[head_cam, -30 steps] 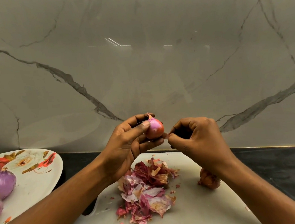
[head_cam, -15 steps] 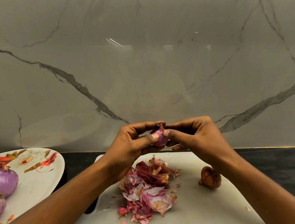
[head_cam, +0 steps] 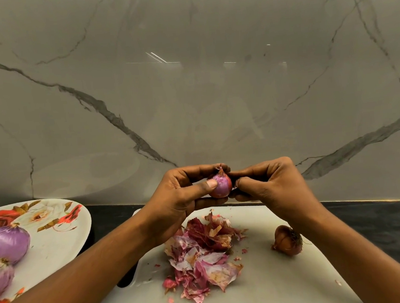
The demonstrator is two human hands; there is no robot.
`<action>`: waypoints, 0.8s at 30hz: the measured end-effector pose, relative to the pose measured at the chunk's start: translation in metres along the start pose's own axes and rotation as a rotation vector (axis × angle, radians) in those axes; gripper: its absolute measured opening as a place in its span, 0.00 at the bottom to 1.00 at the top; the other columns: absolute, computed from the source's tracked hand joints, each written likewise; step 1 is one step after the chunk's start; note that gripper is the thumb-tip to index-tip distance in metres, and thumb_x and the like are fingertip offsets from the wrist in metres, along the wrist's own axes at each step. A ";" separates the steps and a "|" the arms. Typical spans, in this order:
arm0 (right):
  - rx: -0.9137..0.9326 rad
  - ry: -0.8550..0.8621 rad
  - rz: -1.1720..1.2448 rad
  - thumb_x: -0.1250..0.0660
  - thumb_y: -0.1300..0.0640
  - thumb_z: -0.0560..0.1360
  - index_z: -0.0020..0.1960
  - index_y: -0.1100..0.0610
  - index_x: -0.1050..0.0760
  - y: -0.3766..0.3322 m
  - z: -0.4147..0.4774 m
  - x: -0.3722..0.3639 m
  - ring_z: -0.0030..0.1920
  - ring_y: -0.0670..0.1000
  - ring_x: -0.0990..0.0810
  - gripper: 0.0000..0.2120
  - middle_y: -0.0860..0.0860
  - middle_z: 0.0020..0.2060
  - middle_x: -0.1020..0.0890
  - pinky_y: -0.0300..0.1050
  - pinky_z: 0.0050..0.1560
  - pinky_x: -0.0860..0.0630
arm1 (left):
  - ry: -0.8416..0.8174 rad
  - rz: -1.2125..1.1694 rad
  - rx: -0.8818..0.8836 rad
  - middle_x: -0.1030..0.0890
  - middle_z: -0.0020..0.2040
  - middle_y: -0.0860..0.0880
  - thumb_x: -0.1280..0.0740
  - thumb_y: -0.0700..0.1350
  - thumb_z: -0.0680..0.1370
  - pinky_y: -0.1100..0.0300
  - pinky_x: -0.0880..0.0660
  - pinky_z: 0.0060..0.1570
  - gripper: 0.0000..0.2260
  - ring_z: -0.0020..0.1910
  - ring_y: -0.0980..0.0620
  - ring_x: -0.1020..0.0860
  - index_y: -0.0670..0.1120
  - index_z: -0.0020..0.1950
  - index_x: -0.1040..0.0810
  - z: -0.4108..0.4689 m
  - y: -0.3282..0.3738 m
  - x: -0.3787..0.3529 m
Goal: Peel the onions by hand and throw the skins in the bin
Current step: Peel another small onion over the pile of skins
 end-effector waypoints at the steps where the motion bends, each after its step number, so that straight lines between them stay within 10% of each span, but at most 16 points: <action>1: 0.001 0.011 -0.002 0.28 0.69 0.78 0.49 0.52 0.13 0.001 0.000 0.000 0.43 0.55 0.10 0.13 0.53 0.42 0.10 0.45 0.45 0.13 | -0.002 -0.006 0.000 0.15 0.63 0.42 0.31 0.36 0.78 0.49 0.17 0.60 0.16 0.62 0.39 0.16 0.39 0.66 0.18 0.000 0.000 0.000; 24: 0.070 0.047 -0.097 0.31 0.66 0.80 0.51 0.52 0.13 0.004 0.001 0.000 0.46 0.48 0.11 0.12 0.51 0.45 0.11 0.46 0.45 0.13 | 0.004 -0.002 0.030 0.17 0.66 0.41 0.37 0.35 0.83 0.40 0.20 0.64 0.16 0.65 0.35 0.18 0.40 0.69 0.20 0.004 -0.005 0.004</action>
Point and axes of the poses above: each hand's wrist, its own z-axis towards the middle knuckle, its own x-axis out of the back of the hand, y = z × x, the point moved 5 cm from there along z, towards the middle knuckle
